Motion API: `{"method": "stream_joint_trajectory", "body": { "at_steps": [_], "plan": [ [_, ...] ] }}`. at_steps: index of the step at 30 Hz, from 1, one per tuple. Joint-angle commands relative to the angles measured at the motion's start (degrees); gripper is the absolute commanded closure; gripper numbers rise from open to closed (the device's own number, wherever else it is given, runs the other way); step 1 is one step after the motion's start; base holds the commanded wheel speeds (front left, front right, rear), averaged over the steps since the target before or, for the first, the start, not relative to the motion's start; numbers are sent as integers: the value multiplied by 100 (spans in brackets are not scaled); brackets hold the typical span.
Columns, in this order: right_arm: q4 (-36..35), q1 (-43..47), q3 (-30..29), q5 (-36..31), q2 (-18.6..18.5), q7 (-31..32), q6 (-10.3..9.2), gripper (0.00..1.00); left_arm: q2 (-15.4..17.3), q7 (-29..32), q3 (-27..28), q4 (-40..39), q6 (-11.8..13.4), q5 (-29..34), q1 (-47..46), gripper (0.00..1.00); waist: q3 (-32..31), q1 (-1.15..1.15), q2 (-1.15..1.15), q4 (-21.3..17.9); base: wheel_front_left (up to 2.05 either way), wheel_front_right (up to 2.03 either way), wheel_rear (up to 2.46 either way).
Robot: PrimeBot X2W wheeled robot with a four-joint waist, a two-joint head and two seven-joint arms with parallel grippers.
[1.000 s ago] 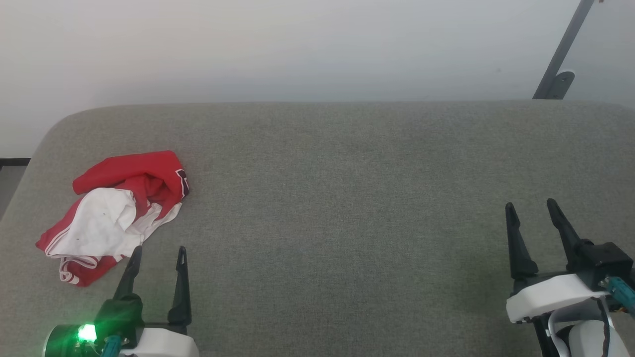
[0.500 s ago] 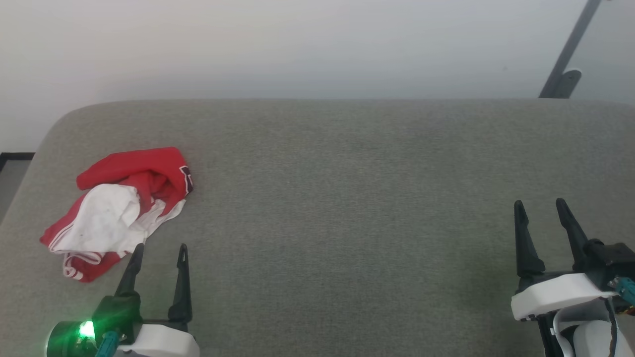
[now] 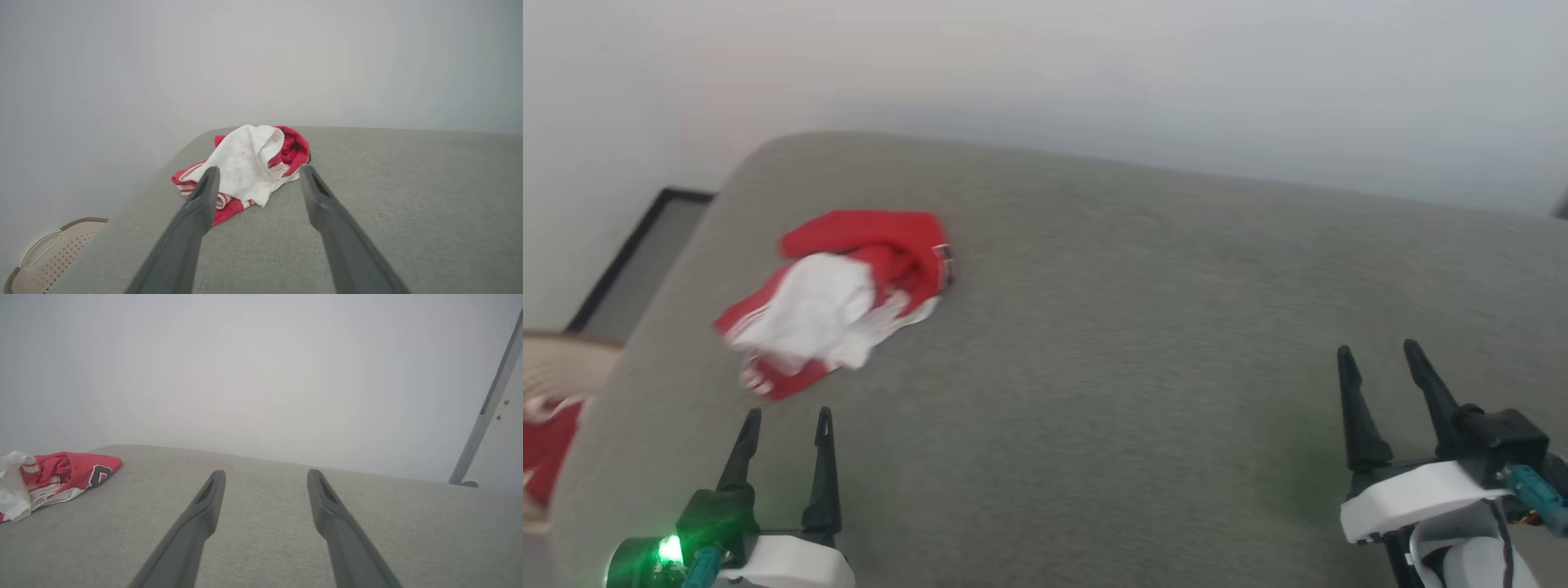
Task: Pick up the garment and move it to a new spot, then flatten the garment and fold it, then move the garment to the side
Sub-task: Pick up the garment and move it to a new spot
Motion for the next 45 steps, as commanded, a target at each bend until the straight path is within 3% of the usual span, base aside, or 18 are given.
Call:
{"method": "stream_joint_trajectory", "body": {
  "at_steps": [1,12,24,30,34,38,45],
  "plan": [
    [27,-29,29,36,-9,-31,-2,0,-25,-26,5,22,11,47,-18,0,19,0,0,401,0,0,0],
    [153,53,396,136,76,-26,-2,0,-94,-26,127,60,35,-36,136,0,-32,0,0,1692,0,0,0],
    [560,-746,1491,326,85,-26,-2,0,-143,-26,454,-422,400,-434,513,0,224,0,0,1902,0,0,0],
    [607,-870,1626,410,51,-26,-3,0,-145,-26,340,-479,486,-594,590,0,249,0,0,1893,0,0,0],
    [547,-691,1454,370,33,-26,-3,0,-144,-26,208,-366,314,-508,395,0,235,0,0,1843,0,0,0],
    [389,-492,1195,293,63,-27,-3,0,-113,-27,101,-146,-41,-292,-7,0,245,0,0,1723,0,0,0],
    [226,-592,1088,189,65,-26,-4,0,297,-23,-128,602,-501,-137,-1360,0,629,0,0,889,0,0,0]
  ]
}}
